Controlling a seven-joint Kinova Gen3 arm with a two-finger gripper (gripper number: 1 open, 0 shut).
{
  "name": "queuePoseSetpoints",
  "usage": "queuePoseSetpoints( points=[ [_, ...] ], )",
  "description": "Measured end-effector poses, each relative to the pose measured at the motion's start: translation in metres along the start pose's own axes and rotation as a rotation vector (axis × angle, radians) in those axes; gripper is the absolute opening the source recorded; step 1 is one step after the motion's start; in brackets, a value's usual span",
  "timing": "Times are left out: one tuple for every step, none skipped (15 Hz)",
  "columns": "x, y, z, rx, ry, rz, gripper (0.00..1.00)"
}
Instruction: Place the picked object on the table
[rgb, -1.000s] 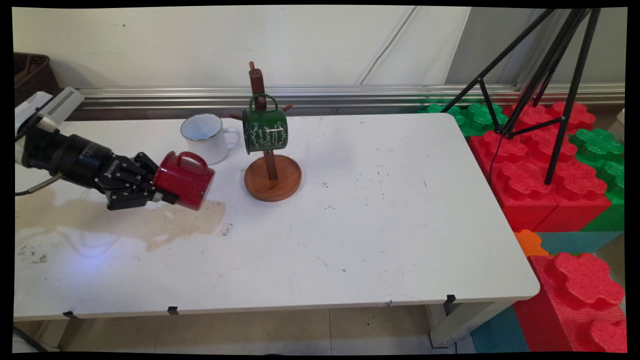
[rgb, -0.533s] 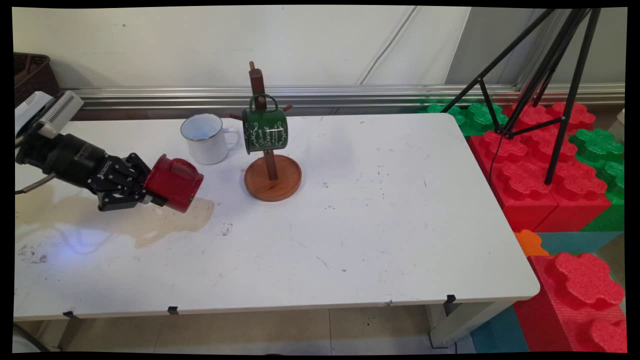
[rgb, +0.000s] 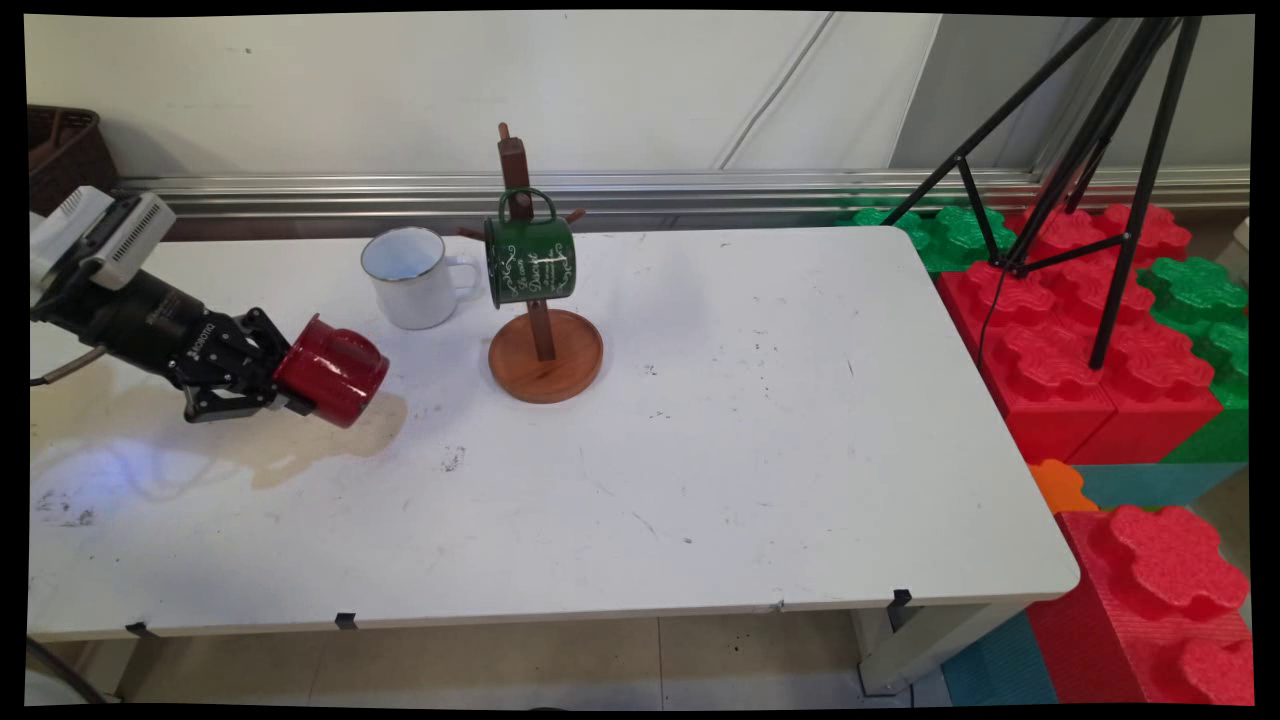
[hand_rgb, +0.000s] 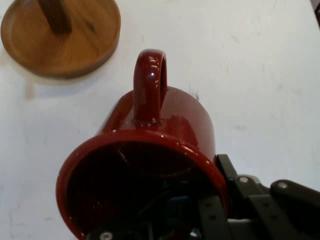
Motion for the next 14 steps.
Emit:
queuePoseSetpoints(
  points=[
    [-0.0005,-0.0007,-0.0001,0.000,-0.014,0.007,0.00],
    [-0.0008,-0.0011,-0.0002,0.000,-0.024,0.011,0.00],
    [-0.0015,-0.0016,-0.0004,0.000,-0.038,0.019,0.00],
    [-0.0020,-0.0019,-0.0004,0.000,-0.047,0.023,0.00],
    [-0.0027,-0.0023,-0.0007,0.001,-0.060,0.030,0.00],
    [-0.0037,-0.0027,-0.0011,0.002,-0.074,0.037,0.00],
    [-0.0045,-0.0031,-0.0013,0.003,-0.088,0.044,0.00],
    [-0.0051,-0.0034,-0.0015,0.003,-0.100,0.052,0.00],
    [-0.0055,-0.0036,-0.0016,0.004,-0.108,0.057,0.00],
    [-0.0061,-0.0037,-0.0018,0.004,-0.119,0.066,0.00],
    [-0.0065,-0.0036,-0.0019,0.004,-0.127,0.072,0.00],
    [-0.0070,-0.0035,-0.0017,0.003,-0.138,0.081,0.00],
    [-0.0074,-0.0033,-0.0015,0.002,-0.150,0.089,0.00],
    [-0.0081,-0.0032,-0.0013,0.002,-0.163,0.097,0.00]
  ],
)
